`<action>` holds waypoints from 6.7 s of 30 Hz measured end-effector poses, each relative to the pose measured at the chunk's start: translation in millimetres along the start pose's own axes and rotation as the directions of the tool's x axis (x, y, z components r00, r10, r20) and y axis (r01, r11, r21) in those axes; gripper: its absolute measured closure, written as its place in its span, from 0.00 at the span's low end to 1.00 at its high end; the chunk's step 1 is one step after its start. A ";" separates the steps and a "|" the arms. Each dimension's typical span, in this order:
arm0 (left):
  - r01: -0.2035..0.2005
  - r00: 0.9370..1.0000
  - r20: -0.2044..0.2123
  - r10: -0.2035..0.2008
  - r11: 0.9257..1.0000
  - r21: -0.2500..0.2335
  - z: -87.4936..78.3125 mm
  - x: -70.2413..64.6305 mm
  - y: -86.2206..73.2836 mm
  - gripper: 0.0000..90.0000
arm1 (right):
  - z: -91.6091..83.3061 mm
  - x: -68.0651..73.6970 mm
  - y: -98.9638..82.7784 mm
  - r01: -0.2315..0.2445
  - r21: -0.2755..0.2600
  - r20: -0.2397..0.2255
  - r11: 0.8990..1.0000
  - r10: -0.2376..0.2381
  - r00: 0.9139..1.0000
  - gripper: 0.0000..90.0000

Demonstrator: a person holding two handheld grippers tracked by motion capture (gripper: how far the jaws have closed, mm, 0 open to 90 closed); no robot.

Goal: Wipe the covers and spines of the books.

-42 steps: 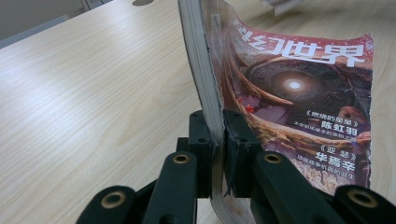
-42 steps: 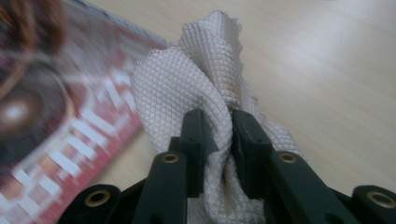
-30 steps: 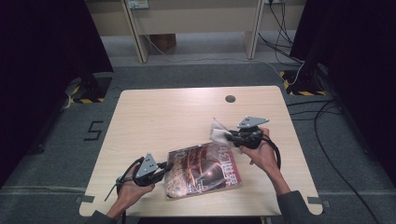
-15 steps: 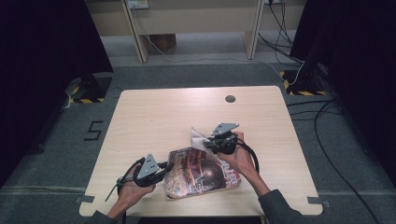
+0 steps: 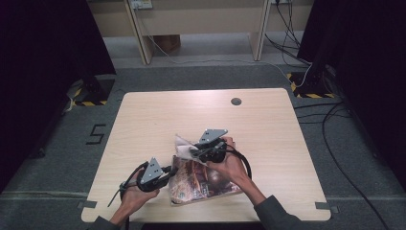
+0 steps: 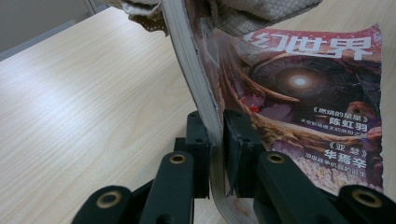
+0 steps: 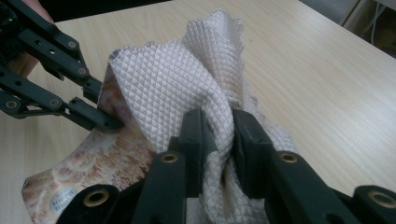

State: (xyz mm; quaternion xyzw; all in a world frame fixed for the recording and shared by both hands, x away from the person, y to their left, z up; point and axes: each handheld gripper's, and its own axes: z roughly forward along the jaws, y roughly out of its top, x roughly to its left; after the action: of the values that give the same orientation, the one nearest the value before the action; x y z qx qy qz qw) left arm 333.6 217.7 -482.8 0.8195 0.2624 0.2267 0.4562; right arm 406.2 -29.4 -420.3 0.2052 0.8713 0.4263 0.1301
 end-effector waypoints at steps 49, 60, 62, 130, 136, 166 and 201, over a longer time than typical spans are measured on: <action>-0.030 1.000 -0.008 0.030 1.000 0.008 0.2 -2.2 2.0 0.88 | 2.4 -6.5 1.2 0.022 0.044 0.019 0.999 -0.023 1.000 0.83; -0.029 1.000 -0.009 0.029 1.000 0.006 -0.3 -2.1 2.5 0.87 | -2.0 -33.5 -21.3 -0.048 0.093 0.090 0.995 0.040 0.995 0.83; -0.027 1.000 -0.011 0.027 1.000 0.003 -0.3 -2.1 2.6 0.87 | -2.3 -29.2 -17.8 -0.029 0.090 0.090 0.996 0.021 0.996 0.83; -0.074 0.997 -0.030 0.074 0.997 -0.005 -1.4 -4.8 5.1 0.85 | -3.4 -79.9 -47.0 -0.159 0.148 0.105 0.976 0.144 0.984 0.83; -0.087 0.996 -0.034 0.087 0.996 -0.003 -1.2 -6.0 5.5 0.84 | 0.8 -78.8 -43.5 -0.155 0.154 0.086 0.976 0.143 0.986 0.83; -0.104 0.994 -0.042 0.104 0.995 -0.007 -2.2 -6.6 7.0 0.84 | -5.0 -113.9 -75.0 -0.252 0.217 0.185 0.943 0.214 0.959 0.83; -0.104 0.994 -0.044 0.104 0.995 -0.005 -1.8 -6.1 6.9 0.84 | -3.5 -47.1 -24.8 -0.105 0.122 0.039 0.987 0.101 0.994 0.83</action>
State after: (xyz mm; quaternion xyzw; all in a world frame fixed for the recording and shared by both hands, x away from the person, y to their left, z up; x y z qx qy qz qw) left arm 329.4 211.9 -476.8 0.8253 0.2286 0.2689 0.4408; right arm 440.2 -67.5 -435.5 0.2645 0.8821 0.3742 0.1092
